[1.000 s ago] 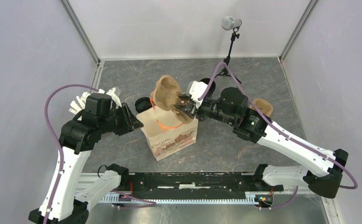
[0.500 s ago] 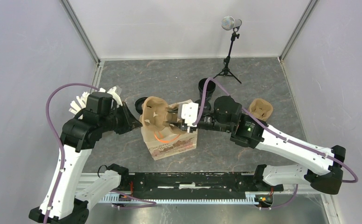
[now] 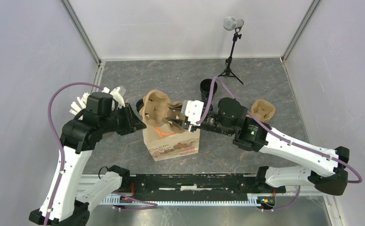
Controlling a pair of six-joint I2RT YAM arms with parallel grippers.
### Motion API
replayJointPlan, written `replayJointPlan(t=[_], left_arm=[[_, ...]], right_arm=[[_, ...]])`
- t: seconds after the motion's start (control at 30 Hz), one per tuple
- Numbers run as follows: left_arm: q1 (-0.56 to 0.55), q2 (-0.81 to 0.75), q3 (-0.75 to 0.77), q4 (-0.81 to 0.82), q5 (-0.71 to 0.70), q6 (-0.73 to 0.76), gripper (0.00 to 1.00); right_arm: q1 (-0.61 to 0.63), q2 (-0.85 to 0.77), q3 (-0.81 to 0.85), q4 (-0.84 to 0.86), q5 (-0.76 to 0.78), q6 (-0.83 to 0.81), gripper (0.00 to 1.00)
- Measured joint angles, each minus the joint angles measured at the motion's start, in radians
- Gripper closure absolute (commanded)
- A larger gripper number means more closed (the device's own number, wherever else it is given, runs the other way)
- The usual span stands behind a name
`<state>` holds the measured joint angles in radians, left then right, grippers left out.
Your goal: Pack the takeout coffee
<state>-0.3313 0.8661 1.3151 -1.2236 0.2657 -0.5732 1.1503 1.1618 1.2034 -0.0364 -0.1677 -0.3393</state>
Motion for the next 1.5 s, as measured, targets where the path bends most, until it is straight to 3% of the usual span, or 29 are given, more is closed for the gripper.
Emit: replayJointPlan(t=[0.2, 0.57, 1.5], left_arm=[[0.000, -0.005, 0.000, 0.000, 0.003, 0.000, 0.70], [0.000, -0.004, 0.000, 0.000, 0.003, 0.000, 0.69], [0.000, 0.002, -0.013, 0.026, 0.000, -0.003, 0.74]], right_arm=[[0.000, -0.022, -0.034, 0.055, 0.099, -0.042, 0.59], [0.000, -0.035, -0.085, 0.092, 0.135, -0.097, 0.58], [0.013, -0.008, -0.119, 0.027, -0.016, -0.065, 0.58]])
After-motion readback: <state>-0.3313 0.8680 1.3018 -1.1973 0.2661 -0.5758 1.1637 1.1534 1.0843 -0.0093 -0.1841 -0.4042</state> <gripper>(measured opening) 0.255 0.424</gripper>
